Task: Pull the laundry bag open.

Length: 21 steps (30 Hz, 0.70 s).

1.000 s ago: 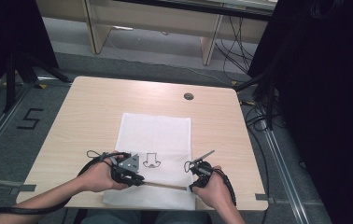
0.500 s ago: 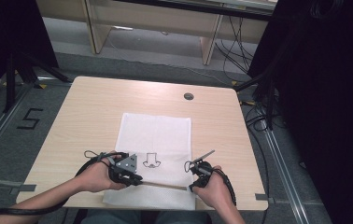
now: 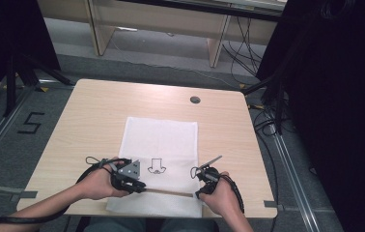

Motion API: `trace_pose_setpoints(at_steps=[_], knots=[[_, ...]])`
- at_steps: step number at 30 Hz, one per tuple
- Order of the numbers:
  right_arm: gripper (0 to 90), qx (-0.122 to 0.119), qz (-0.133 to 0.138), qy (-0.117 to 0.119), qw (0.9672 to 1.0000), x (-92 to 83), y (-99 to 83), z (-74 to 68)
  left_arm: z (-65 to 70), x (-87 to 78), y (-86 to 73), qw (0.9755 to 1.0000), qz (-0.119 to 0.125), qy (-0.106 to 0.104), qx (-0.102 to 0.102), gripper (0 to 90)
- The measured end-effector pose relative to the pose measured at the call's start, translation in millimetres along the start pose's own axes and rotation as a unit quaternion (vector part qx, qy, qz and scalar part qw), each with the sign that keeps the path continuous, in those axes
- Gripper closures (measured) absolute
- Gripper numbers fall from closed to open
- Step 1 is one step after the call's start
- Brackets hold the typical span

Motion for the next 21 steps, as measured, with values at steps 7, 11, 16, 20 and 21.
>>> trace_pose_setpoints(at_steps=[7,11,16,20,21], knots=[[90.0,-0.011,0.013,0.0,0.9999,1.5,-0.3,2.1,-1.1,-6.0,-3.5,1.0,0.004,0.001,-0.006,82.1],[90.0,-0.009,0.017,-0.003,0.9998,2.4,-0.5,2.3,0.0,-7.1,-4.2,0.9999,0.01,0.0,-0.012,82.1],[90.0,-0.013,0.019,-0.005,0.9997,2.7,-0.3,2.7,-2.0,-12.0,-3.8,0.9996,0.017,-0.004,-0.021,82.1],[90.0,-0.013,0.017,-0.003,0.9998,2.6,-0.4,2.8,-2.0,-13.3,-4.0,0.9995,0.019,-0.01,-0.022,82.1],[90.0,-0.013,0.018,-0.003,0.9998,2.6,-0.4,2.8,-1.5,-13.3,-4.5,0.9995,0.018,-0.006,-0.024,82.1]])
Point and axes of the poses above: each handheld gripper's, and its own axes: x roughly forward along the jaws, y roughly out of its top, z roughly to its right, the point moved 1 cm from there along x, roughly forward along the jaws, and after that the axes turned 15 degrees about -y, right-handed, at the moved point
